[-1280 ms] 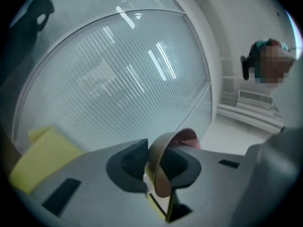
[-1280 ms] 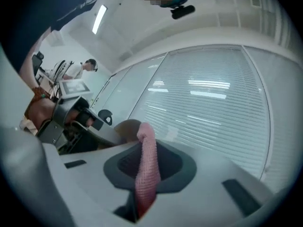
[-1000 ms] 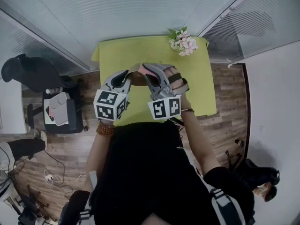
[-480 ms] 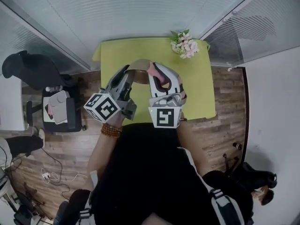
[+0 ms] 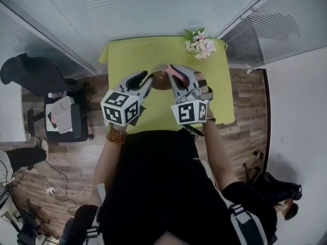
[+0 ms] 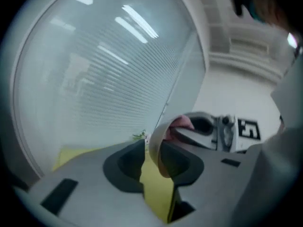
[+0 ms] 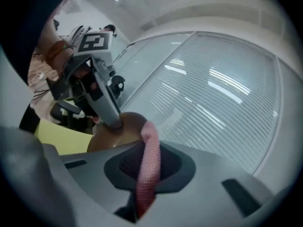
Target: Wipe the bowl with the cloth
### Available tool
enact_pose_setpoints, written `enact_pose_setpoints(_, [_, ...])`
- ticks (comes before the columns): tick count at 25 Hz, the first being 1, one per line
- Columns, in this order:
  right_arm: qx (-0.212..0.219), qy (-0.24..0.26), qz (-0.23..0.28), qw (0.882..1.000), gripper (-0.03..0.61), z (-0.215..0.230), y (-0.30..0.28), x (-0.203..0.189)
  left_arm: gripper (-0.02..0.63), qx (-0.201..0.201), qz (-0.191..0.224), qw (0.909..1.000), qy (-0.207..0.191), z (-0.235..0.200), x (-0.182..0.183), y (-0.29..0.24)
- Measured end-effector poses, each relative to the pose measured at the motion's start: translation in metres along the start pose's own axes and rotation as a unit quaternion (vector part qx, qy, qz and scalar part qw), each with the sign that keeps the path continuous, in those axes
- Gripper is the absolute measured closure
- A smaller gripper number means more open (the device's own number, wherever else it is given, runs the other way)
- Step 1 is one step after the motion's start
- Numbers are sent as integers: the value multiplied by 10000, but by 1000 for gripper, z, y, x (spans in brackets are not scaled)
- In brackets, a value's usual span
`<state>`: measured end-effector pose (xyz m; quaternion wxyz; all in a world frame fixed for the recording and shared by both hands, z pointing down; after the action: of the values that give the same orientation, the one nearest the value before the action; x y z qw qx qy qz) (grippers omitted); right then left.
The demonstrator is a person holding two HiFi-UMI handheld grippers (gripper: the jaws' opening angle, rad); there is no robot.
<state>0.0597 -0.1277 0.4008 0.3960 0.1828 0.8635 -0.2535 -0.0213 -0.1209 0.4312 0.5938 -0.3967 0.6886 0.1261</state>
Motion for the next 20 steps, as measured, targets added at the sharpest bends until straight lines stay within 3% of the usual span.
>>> enact_pose_setpoints(2, [287,592,7,9978,551,-6,-3,4,523,205,-375,9938,-1028,3,1,-9])
enact_pose_setpoints(4, [538,915,58,9943,551,-16,-7,10,542,357,-503,9902,-1253,1,2,-19])
enact_pose_setpoints(6, [564,946,70,9939,551,-22,-9,13,579,443,-539,9911,-1135,-2,1,-24])
enact_pose_setpoints(8, [441,637,148,9969,551,-20,-7,16,577,455,-347,9950,-818,-3,3,-21])
enact_pose_setpoints(11, [66,12,404,9992,549,-7,-3,25,571,542,310,9979,-162,-5,17,-10])
enact_pose_setpoints(14, [-287,-654,698,9950,549,6,4,38,561,453,1078,9901,780,-8,32,5])
enact_pose_setpoints(16, [-468,-954,871,9905,549,10,12,49,557,302,1596,9767,1399,-9,41,16])
enact_pose_setpoints(19, [-777,-1347,1101,9817,548,10,23,63,537,-90,2419,9369,2523,-12,51,32])
enact_pose_setpoints(20, [-900,-1444,1180,9783,546,8,25,65,531,-202,2540,9281,2715,-12,51,34])
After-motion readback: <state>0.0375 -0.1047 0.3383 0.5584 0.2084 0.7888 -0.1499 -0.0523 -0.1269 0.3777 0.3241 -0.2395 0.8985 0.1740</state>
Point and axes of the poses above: the fingertips, and each gripper's own axes: y backward along the fingers, z to its right, x out of its top, the point moved 2 cm from there along y, backward along the fingers, and after that the axes turned 9 degrees about -y, right-handed, at the moved point
